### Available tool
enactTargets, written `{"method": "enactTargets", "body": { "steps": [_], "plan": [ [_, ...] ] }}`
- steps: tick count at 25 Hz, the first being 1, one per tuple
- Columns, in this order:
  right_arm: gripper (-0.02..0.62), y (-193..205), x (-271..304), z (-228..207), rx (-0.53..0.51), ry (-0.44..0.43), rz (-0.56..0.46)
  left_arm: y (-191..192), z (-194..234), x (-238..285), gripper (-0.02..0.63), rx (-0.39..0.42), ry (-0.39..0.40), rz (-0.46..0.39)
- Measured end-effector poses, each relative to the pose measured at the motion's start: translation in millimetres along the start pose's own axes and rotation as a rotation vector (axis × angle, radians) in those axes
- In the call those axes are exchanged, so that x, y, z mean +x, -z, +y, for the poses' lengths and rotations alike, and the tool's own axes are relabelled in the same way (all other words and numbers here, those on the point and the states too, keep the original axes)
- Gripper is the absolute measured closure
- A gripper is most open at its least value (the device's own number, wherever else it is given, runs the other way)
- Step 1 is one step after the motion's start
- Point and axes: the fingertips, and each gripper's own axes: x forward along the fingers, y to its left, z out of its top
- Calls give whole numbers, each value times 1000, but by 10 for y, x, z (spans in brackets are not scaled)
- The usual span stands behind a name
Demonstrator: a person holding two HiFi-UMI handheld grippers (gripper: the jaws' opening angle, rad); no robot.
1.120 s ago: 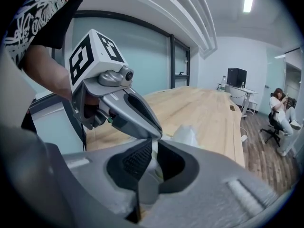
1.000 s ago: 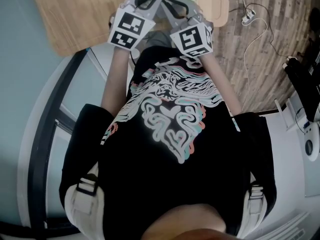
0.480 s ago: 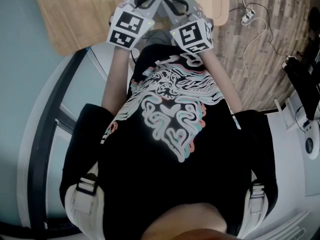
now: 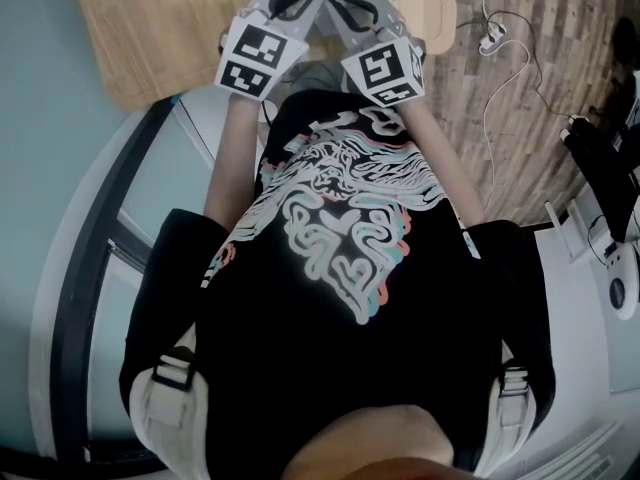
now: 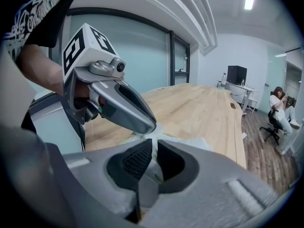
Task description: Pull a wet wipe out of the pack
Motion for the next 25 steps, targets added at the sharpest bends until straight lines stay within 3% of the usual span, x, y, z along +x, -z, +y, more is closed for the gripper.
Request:
{"method": "enactTargets", "body": {
  "steps": [25],
  "plan": [
    [561, 1, -30, 19, -4, -2, -13, -20, -17, -168, 612, 18, -28, -6]
  ]
}}
